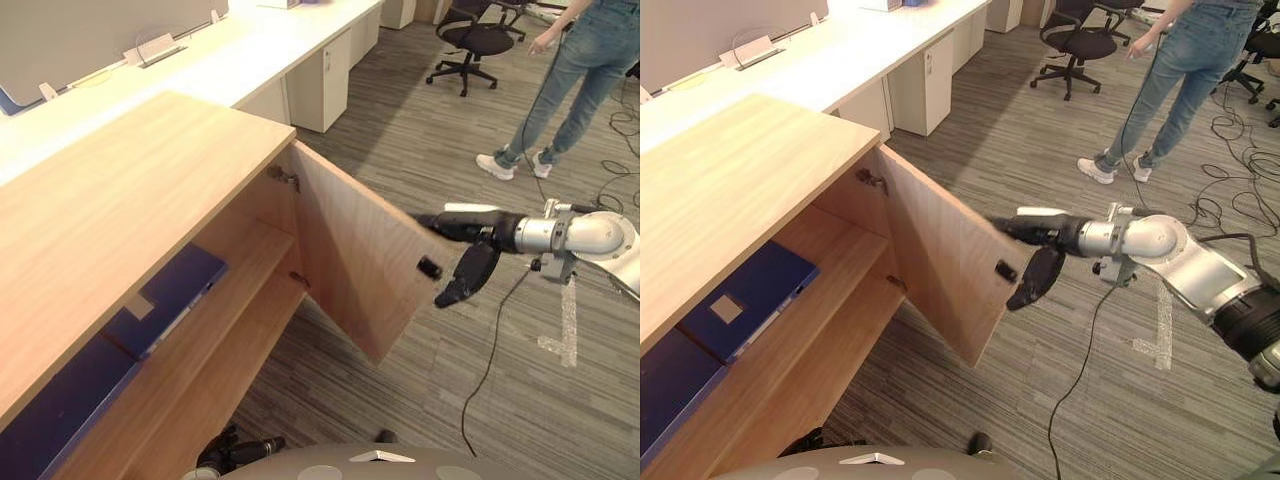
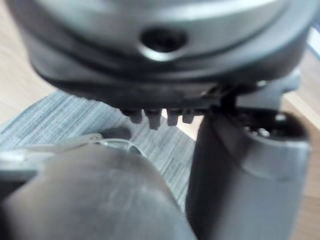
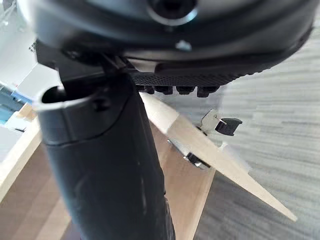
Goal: Walk over to the cabinet, pick up the folder, carry it to the office cabinet, place the folder inside the office cabinet, then close the office cabinet door
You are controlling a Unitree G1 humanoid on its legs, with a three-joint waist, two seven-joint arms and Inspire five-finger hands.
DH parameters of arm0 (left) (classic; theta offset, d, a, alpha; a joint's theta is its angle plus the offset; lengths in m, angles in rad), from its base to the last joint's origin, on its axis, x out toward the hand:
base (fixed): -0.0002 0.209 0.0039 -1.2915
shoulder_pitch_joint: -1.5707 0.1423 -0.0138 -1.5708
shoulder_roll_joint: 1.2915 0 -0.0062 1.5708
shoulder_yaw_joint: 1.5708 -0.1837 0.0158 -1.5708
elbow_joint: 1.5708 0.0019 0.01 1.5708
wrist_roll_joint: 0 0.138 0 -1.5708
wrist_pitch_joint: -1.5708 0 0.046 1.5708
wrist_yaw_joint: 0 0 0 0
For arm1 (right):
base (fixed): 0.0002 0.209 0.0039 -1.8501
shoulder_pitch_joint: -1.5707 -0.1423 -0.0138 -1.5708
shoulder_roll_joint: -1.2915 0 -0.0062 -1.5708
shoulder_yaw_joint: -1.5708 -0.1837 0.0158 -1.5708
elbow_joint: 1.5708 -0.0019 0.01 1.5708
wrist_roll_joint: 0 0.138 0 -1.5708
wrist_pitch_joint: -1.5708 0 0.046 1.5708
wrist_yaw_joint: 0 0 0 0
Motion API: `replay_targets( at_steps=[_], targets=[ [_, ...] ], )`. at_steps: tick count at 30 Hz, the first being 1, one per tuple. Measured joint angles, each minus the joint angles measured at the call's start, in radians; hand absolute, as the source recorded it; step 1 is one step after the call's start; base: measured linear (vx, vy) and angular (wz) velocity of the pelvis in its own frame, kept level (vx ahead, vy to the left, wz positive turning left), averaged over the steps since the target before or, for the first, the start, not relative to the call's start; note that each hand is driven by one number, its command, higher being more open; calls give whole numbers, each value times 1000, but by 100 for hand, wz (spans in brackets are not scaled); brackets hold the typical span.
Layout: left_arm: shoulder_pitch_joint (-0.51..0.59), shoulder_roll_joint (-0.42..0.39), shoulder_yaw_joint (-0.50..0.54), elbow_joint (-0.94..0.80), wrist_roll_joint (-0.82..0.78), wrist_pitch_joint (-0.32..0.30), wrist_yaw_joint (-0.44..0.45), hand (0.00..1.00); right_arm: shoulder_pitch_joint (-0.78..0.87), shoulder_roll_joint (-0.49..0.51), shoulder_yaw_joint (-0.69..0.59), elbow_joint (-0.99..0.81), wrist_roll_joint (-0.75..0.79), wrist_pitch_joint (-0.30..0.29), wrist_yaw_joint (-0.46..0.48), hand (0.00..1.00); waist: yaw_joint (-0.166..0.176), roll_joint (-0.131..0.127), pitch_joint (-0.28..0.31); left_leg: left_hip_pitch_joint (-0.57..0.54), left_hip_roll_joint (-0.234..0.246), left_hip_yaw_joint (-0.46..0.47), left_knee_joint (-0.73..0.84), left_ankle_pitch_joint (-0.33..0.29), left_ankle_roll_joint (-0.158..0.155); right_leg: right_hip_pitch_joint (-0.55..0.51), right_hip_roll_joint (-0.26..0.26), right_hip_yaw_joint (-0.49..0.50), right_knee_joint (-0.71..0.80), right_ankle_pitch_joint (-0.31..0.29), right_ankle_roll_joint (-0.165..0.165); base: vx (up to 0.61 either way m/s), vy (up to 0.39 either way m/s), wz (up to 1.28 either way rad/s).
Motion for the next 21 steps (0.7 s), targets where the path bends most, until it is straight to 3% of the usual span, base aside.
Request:
replay_targets(
  at_steps=[2,6,12,21],
  targets=[
    [-26,8,1,0,0,-1,-2,100,106,-17,10,-82,-3,47,63,100,19,-11,-2,-2,-1,5,0,-1,1,-9,0,6,0,2,-1,56,29,-10],
    [-55,18,6,0,5,-1,-2,100,176,-17,-6,-254,38,81,106,100,30,-30,8,-15,-2,22,0,-1,1,-35,1,27,0,12,-5,22,24,-13],
    [-65,29,52,-1,7,-2,-1,100,271,-66,3,-399,106,113,189,100,26,-72,13,-13,0,50,11,-20,-1,-47,4,55,0,14,-5,26,29,-14],
    [-80,28,49,-1,31,-5,0,100,278,-88,3,-428,128,113,174,100,47,-77,12,-30,3,46,38,-43,-2,-52,2,57,0,16,-3,2,15,-2]
  ],
)
